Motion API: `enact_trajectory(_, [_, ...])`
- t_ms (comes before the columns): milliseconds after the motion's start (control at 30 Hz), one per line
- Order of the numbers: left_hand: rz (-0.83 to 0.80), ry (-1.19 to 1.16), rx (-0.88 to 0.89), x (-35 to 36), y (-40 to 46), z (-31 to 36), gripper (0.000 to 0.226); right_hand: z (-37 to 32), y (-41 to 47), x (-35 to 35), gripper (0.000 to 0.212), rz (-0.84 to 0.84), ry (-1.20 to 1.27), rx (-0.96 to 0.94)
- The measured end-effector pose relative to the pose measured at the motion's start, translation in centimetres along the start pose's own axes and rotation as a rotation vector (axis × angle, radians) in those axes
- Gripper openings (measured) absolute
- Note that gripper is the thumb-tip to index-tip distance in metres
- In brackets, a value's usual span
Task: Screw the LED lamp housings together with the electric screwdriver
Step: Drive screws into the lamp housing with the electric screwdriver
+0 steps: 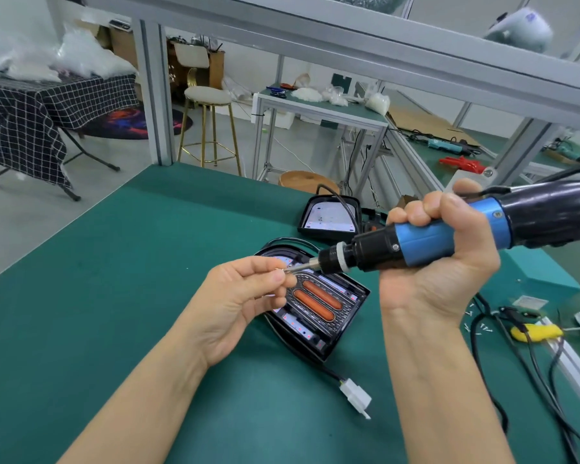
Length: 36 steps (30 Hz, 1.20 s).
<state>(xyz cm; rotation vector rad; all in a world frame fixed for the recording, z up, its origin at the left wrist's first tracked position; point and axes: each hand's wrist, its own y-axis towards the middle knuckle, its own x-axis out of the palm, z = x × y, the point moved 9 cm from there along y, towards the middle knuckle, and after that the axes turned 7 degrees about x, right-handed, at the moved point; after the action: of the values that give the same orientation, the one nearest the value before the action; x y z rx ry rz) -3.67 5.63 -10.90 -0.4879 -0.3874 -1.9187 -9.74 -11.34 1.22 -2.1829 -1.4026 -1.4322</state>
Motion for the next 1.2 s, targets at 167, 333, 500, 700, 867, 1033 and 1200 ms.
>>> enact_trajectory(167, [-0.012,0.242,0.102,-1.2,0.2,1.4,0.010,1.3,0.4,-0.4,0.023,0.019,0.013,0.018])
enact_trajectory(333, [0.151,0.739,0.284,-3.9,0.8,2.9,0.014,2.9,0.7,-0.8,0.025,0.011,-0.118,-0.002])
enact_trajectory(500, [0.192,1.132,0.388,-3.5,0.7,2.7,0.011,4.9,0.6,-1.5,0.026,-0.008,-0.264,-0.002])
enact_trajectory(700, [0.164,1.493,0.302,-2.8,2.4,1.8,0.013,6.4,0.6,-1.7,0.027,-0.016,-0.341,-0.009])
enact_trajectory(867, [0.138,1.725,0.201,-2.6,3.6,1.4,0.020,7.7,0.7,-1.6,0.030,-0.025,-0.410,0.001])
enact_trajectory(1033, [0.085,1.894,0.133,-2.0,4.6,1.1,0.022,8.3,0.8,-1.7,0.027,-0.041,-0.414,0.015])
enact_trajectory(1200, [0.074,1.968,0.090,-2.1,4.8,1.0,0.016,8.7,0.9,-1.3,0.029,-0.067,-0.434,0.032])
